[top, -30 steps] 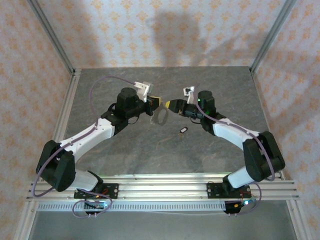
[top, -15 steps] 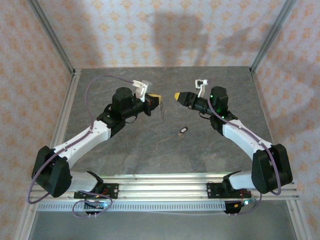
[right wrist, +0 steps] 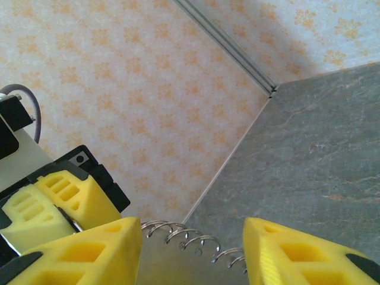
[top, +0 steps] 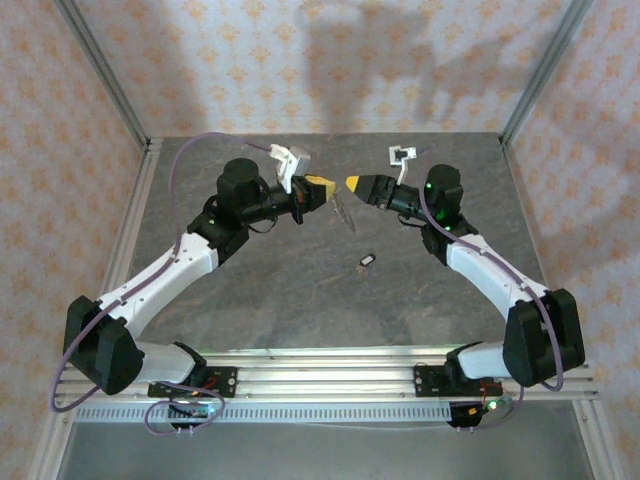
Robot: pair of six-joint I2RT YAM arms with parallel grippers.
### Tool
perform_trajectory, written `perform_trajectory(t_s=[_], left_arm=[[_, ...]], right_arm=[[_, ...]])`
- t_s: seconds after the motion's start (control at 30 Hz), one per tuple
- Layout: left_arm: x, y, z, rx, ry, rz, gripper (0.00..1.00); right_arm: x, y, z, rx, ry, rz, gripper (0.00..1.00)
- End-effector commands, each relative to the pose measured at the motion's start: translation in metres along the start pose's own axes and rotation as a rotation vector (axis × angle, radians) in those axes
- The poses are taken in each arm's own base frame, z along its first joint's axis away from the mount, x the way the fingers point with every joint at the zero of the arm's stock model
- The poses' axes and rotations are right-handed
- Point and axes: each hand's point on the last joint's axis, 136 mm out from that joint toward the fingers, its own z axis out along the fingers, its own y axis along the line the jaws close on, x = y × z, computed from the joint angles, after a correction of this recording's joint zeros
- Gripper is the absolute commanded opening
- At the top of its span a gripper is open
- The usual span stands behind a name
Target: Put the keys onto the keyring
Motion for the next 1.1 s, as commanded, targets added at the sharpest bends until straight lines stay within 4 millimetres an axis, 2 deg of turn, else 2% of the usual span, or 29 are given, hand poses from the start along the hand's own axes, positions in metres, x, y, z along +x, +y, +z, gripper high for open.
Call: perform_trajectory(t_s=[0.0, 0.37, 0.73, 1.07], left_arm=[[-0.014, -0.016, 0.001, 0.075, -0.017, 0.007, 0.00], [-0.015, -0.017, 0.002, 0.096, -0.023, -0.009, 0.00], [-0.018, -0.018, 0.004, 0.102, -0.031, -0.013, 0.00], [-0.022, -0.015, 0.002, 0.092, -0.042, -0.014, 0.00]], right_arm=[[-0.023, 0.044, -0.010, -0.098, -0.050, -0.106, 0.48], [-0.026, 0.069, -0.014, -0.162, -0.056, -0.126, 0.46], [-0.010, 0.076, -0.006, -0.193, -0.006, -0.129, 0.42], [0.000, 0.074, -0.004, -0.194, 0.021, -0.122, 0.29]])
